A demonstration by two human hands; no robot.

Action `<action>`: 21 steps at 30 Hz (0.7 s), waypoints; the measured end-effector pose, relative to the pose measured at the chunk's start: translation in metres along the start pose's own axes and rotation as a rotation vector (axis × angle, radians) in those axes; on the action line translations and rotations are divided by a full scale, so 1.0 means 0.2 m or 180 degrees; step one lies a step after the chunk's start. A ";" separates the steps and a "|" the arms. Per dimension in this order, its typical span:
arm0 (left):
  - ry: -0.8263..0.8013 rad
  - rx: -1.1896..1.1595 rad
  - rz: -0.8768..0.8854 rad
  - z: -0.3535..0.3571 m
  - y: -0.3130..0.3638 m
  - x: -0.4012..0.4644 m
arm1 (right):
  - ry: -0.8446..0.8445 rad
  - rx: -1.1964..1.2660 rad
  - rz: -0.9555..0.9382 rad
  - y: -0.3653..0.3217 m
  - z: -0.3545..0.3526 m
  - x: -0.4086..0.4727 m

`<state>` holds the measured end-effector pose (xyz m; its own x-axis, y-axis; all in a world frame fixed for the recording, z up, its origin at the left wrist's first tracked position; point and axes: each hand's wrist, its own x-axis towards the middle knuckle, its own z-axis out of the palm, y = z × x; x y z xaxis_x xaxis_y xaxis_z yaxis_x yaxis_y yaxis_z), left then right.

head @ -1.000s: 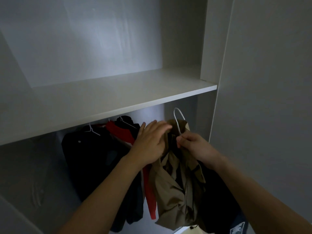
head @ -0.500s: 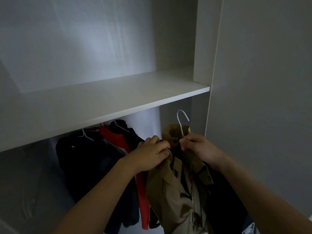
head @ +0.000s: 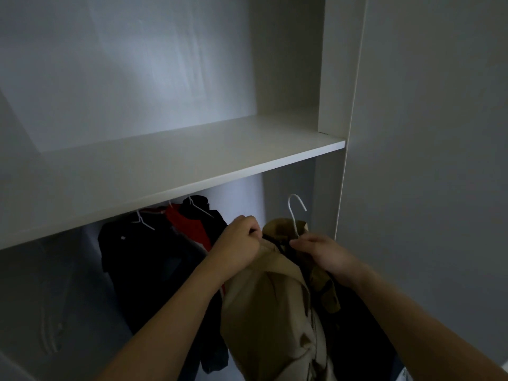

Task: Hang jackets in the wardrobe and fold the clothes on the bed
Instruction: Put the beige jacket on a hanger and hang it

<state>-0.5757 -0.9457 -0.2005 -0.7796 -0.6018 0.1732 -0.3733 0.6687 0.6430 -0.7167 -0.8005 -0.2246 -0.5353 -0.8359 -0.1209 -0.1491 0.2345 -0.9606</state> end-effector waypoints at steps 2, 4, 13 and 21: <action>0.0331 0.0054 -0.0198 -0.06 -0.03 0.01 | 0.0142 0.0145 0.0038 0.03 -0.03 0.02; 0.0546 0.0075 -0.0306 -0.13 -0.07 0.00 | 0.0207 0.0045 0.0012 0.05 -0.04 0.03; 0.0736 0.2420 0.0997 0.00 -0.13 -0.10 | 0.0004 -0.0272 -0.0570 -0.09 0.07 0.06; 0.1136 0.1898 0.1886 0.21 -0.18 -0.12 | 0.0182 0.0109 -0.0295 -0.13 0.01 0.07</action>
<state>-0.5654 -0.9360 -0.2592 -0.7617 -0.1211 0.6365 -0.2368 0.9664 -0.0995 -0.7190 -0.8191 -0.2012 -0.5673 -0.8233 -0.0176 -0.1723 0.1396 -0.9751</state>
